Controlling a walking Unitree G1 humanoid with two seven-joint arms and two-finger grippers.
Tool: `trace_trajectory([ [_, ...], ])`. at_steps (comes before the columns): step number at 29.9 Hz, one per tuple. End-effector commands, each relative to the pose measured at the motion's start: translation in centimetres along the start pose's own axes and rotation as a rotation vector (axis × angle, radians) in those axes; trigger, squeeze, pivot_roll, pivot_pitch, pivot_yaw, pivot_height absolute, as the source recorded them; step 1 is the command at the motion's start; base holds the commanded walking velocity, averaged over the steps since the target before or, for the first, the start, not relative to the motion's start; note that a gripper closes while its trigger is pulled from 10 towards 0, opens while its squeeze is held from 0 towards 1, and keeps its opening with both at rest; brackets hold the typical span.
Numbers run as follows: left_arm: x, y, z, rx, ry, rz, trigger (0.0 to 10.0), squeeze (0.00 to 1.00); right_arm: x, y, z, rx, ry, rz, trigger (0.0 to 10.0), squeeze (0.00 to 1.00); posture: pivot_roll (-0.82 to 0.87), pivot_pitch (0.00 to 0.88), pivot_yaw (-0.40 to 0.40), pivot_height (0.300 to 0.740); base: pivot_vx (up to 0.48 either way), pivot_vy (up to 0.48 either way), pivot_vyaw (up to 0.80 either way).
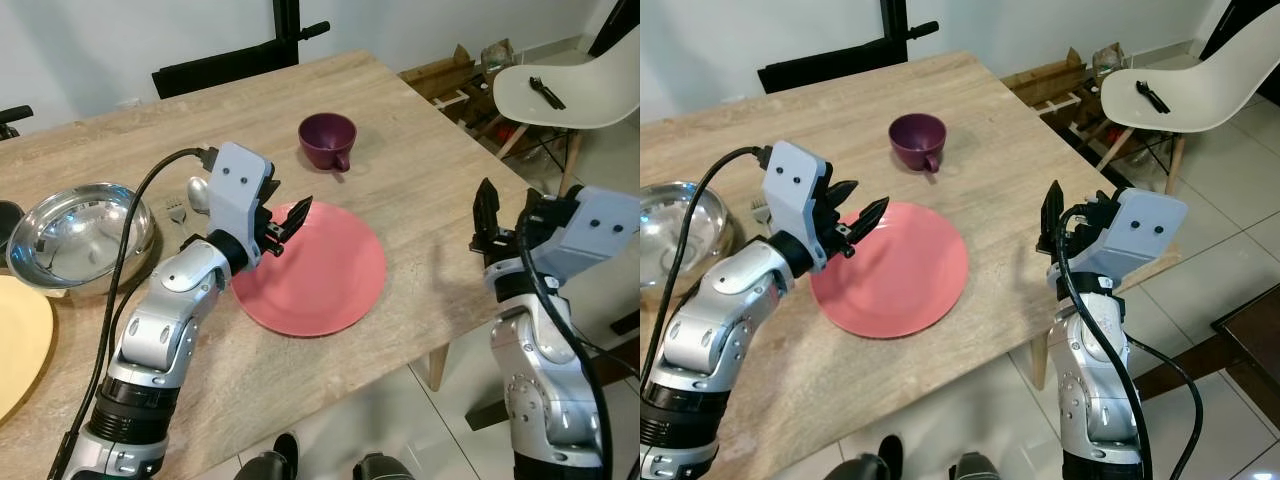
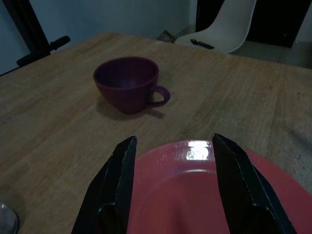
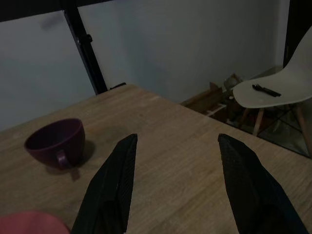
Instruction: Setting the table
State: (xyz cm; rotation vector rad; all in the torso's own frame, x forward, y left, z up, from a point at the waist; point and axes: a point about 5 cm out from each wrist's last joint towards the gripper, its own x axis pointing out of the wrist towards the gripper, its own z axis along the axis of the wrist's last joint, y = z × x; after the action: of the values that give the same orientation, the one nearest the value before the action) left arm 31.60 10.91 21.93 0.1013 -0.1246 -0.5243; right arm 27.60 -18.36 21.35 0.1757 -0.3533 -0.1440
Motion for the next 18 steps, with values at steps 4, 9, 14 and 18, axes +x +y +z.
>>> trace_trajectory([
  [4,-0.29,0.04,-0.24,-0.007,0.010,0.002,10.0,0.00,-0.12,-0.30,-0.51,-0.001,0.015,-0.014,10.0,0.00,-0.21,0.102,0.094,0.740,-0.308,0.000,0.00],
  [9,-0.29,0.05,-0.21,-0.008,0.008,0.002,10.0,0.00,-0.16,-0.32,-0.55,-0.002,0.016,-0.016,10.0,0.00,-0.21,0.103,0.096,0.740,-0.301,0.000,0.00],
  [14,-0.24,0.08,-0.15,-0.008,0.007,0.003,10.0,0.00,-0.21,-0.37,-0.62,-0.003,0.018,-0.020,10.0,0.00,-0.21,0.105,0.099,0.740,-0.274,0.000,0.00],
  [18,-0.24,0.10,-0.14,-0.007,0.007,0.004,10.0,0.00,-0.22,-0.36,-0.65,-0.003,0.019,-0.020,10.0,0.00,-0.20,0.105,0.100,0.740,-0.267,0.000,0.00],
])
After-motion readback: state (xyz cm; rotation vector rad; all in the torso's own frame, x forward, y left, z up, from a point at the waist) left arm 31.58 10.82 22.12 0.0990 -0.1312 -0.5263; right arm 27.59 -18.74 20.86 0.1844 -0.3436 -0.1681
